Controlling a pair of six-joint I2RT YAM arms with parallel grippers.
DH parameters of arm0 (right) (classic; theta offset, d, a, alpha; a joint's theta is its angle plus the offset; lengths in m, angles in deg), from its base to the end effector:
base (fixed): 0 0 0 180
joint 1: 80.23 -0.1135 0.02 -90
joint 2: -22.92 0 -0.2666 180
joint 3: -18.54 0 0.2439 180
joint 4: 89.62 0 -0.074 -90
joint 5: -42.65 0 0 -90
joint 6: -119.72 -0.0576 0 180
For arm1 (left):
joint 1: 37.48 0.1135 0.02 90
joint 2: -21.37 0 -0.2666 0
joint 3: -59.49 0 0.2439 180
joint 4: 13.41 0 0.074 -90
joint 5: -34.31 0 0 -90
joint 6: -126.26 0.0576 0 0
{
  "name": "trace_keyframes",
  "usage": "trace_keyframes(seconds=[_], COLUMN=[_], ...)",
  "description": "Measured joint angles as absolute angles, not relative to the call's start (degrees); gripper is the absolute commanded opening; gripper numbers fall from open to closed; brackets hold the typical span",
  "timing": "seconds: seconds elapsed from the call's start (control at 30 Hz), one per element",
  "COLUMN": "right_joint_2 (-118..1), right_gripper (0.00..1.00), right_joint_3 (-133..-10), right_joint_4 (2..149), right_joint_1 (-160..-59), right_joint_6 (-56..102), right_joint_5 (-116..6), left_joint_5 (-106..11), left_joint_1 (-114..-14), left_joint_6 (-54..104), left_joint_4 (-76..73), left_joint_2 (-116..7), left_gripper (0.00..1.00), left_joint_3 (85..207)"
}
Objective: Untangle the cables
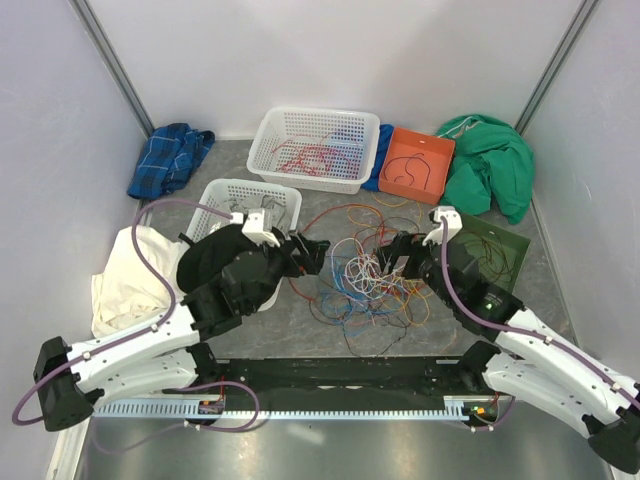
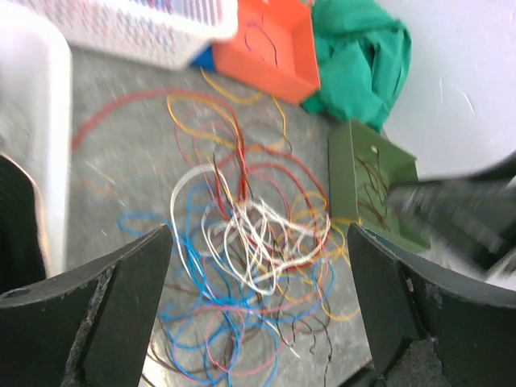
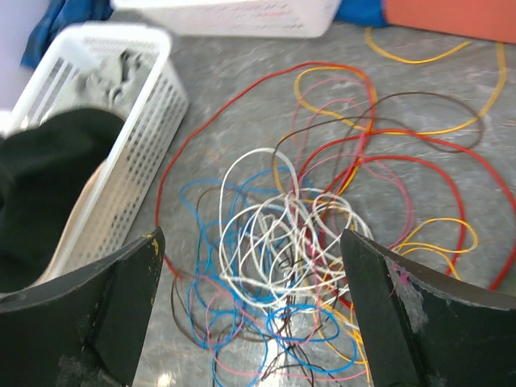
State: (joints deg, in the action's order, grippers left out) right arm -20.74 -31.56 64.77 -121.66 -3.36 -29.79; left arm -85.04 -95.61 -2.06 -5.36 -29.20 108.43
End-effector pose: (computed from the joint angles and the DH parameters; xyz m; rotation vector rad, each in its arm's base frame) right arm 0.1549 0.1135 0.2826 0.0706 1.9321 0.5910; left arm 0.1385 -0.1693 0.2916 -0.0796 1.7829 -0.7926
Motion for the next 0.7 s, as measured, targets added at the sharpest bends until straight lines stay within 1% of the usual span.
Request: trace_keyframes(seconds=[0.13, 0.27, 0.43, 0.7], right_joint_2=[-18.0, -17.2, -18.4, -18.5], right_gripper=[0.98, 0.98, 0.98, 0.98], right_joint_3=[-28.3, -27.8, -27.8, -27.8], right_joint_4=[66.8, 68.7, 70.4, 72.4], right_joint_1=[-124.9, -126.2, -126.6, -126.6], right_joint_6=[0.0, 3.7, 5.2, 5.2], right_joint_5=[-29.9, -29.4, -27.6, -26.5], left_joint_5=[-85.1, -82.2, -80.5, -79.0], left_joint_1=[-94.3, -92.3, -91.7, -91.6], left_joint_6=[1.2, 1.8, 0.5, -3.1], left_joint_4=[-0.2, 5.5, 11.3, 15.7], left_joint_2=[-29.2, -29.9, -30.7, -33.1], left_gripper=[1.00, 1.00, 1.00, 1.00], left_joint_3=[115.0, 119.1, 119.6, 119.8])
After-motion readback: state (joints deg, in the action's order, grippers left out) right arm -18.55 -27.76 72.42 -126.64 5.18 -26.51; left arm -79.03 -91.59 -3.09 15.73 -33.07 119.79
